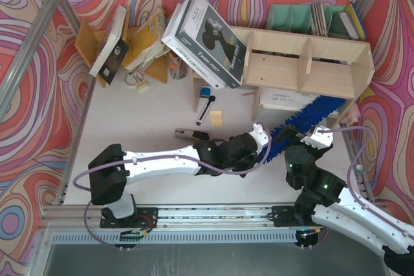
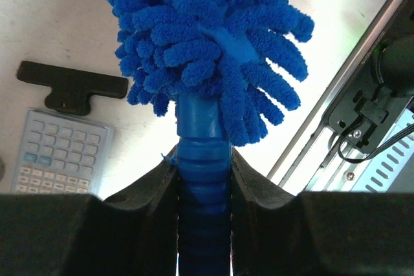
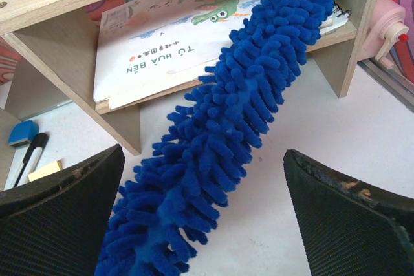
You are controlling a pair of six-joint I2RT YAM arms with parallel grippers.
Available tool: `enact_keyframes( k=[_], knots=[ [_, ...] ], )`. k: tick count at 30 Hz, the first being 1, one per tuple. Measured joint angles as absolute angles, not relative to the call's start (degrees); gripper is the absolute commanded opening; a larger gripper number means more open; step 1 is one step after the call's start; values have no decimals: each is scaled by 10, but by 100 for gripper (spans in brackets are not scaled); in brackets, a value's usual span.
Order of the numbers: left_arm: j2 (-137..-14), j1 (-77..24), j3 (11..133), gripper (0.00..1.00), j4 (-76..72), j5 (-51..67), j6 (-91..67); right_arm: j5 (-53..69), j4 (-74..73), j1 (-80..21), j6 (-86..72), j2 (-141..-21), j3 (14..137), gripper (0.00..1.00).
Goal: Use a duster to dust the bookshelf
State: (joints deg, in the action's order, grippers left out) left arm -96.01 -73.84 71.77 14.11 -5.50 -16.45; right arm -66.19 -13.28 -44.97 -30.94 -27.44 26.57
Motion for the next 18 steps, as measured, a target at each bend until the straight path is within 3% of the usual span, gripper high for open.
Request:
enact_keyframes(
  k=[9,18],
  knots=[
    [-877,-739,688,0,133,-98,-160,-659,-127,-451,-314,-274,266,99],
    [-884,-739,682,0,133,-98,-160,-660,-128,-450,-313,-275,266,99]
  ],
)
